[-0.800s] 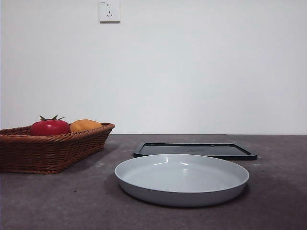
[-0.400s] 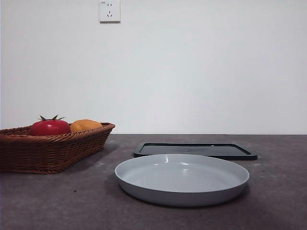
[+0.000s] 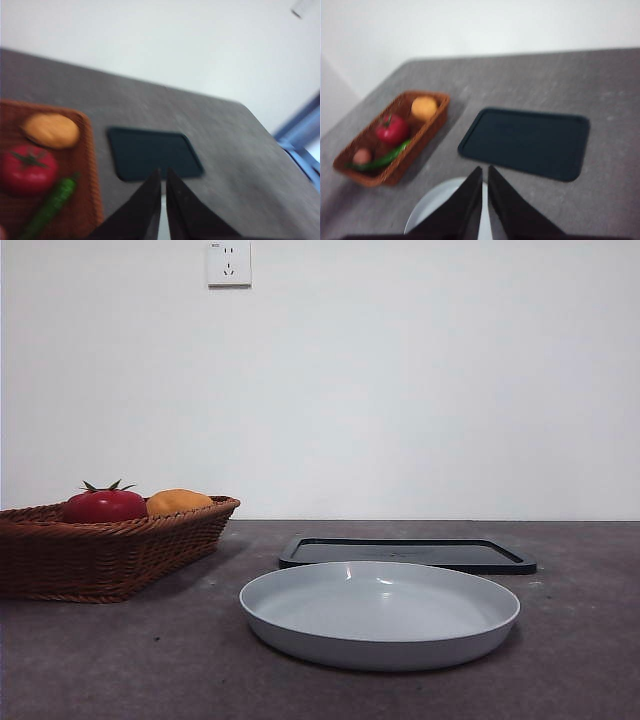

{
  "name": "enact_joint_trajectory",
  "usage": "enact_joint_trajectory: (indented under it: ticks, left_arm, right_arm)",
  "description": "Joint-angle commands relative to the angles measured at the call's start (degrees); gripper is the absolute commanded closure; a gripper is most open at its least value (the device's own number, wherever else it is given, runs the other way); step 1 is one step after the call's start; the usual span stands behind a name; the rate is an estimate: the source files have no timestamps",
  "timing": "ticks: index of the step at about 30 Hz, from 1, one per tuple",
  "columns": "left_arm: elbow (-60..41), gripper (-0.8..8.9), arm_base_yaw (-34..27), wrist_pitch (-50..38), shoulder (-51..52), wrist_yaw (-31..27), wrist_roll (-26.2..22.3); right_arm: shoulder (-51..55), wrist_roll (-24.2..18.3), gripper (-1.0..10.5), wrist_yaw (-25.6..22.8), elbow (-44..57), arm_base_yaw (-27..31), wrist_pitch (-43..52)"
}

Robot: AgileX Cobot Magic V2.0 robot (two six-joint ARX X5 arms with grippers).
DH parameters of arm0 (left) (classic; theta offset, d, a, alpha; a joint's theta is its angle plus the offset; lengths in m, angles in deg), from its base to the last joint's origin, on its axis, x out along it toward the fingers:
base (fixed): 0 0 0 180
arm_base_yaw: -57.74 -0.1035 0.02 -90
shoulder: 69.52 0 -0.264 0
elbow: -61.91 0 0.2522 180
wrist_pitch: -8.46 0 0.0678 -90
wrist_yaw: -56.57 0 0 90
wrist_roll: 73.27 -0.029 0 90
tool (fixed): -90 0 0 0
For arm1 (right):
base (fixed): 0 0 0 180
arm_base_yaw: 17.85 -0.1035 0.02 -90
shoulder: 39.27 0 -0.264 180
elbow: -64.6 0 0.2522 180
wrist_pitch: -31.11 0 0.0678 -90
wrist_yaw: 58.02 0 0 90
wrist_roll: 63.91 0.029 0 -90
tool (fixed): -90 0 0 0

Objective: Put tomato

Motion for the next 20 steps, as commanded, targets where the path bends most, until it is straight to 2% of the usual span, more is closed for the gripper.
enact_joint_trajectory:
  ticks: [1, 8, 13, 16, 18, 19, 20]
  left_arm:
    - [4.59, 7.98, 0.9, 2.51, -3.89, 2.12, -2.27]
    - [14.25, 7.98, 4.55, 13.44, -13.2, 2.14, -12.68]
    - [18.78, 7.98, 6.88, 19.58, -19.26, 2.12, -17.66]
    - [19.02, 7.92, 7.78, 19.63, -21.57, 2.14, -18.29]
    - [19.02, 7.72, 7.76, 19.54, -22.69, 2.14, -18.32]
    - [19.02, 7.33, 7.76, 19.54, -23.1, 2.14, -18.32]
    - [19.02, 6.42, 7.76, 19.5, -23.5, 2.14, -18.32]
  right_arm:
    - [-3.15, -4.55, 9.4, 0.11, -3.91, -1.92, -2.86]
    - [-9.81, -5.53, 9.4, -1.79, -9.16, -5.92, -6.97]
    - [-12.15, -5.88, 9.3, -4.5, -10.21, -7.56, -7.34]
    - [-12.37, -5.9, 9.3, -4.48, -10.21, -7.82, -7.32]
    - [-12.28, -5.88, 9.3, -4.5, -10.21, -7.82, -7.34]
    - [-12.28, -5.88, 9.3, -4.68, -10.21, -7.82, -7.41]
    - [-12.31, -5.9, 8.9, -5.2, -10.21, -7.82, -7.45]
